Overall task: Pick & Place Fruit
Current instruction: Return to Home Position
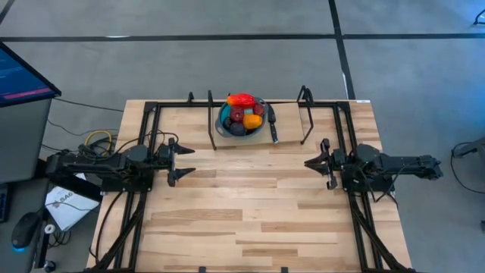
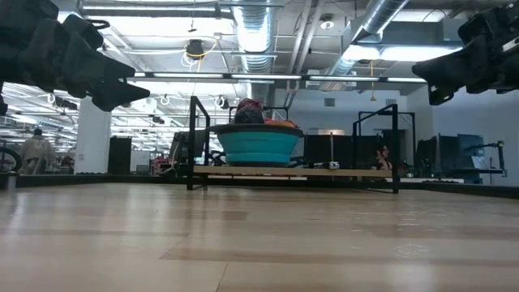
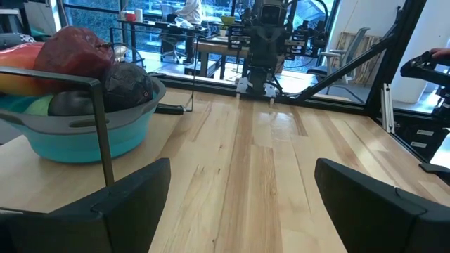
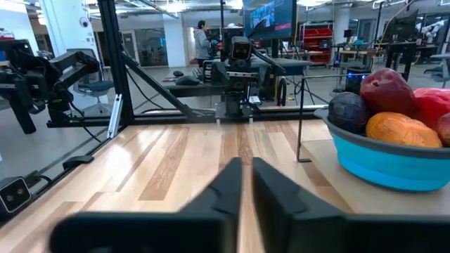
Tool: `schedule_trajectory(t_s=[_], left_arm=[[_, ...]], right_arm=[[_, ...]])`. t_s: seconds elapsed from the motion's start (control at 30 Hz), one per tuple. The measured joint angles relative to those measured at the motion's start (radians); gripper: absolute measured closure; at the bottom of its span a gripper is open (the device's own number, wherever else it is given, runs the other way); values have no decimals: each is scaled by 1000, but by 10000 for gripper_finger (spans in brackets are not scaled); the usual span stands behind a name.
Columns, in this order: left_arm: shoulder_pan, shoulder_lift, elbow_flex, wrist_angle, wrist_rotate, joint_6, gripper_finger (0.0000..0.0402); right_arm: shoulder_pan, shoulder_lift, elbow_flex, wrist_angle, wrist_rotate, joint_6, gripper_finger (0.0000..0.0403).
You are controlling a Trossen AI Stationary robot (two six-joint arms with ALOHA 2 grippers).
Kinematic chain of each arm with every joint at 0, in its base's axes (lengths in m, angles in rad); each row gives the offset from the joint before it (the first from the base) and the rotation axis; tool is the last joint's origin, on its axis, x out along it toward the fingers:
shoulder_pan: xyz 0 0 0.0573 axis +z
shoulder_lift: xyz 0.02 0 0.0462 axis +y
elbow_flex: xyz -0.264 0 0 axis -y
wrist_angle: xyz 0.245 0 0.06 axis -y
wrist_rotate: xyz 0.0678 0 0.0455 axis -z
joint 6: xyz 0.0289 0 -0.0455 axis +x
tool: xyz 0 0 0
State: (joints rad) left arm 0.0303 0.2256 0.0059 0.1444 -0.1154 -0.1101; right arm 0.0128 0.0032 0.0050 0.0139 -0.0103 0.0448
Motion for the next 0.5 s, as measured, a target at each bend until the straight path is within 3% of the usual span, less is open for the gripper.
schedule_trajectory(t_s=[0.2,0.5], left_arm=[[0,0,0,0,0,0,56],[0,0,0,0,0,0,56]], right_arm=[[11,0,0,0,-5,-23,399],[39,0,0,1,-5,-18,398]])
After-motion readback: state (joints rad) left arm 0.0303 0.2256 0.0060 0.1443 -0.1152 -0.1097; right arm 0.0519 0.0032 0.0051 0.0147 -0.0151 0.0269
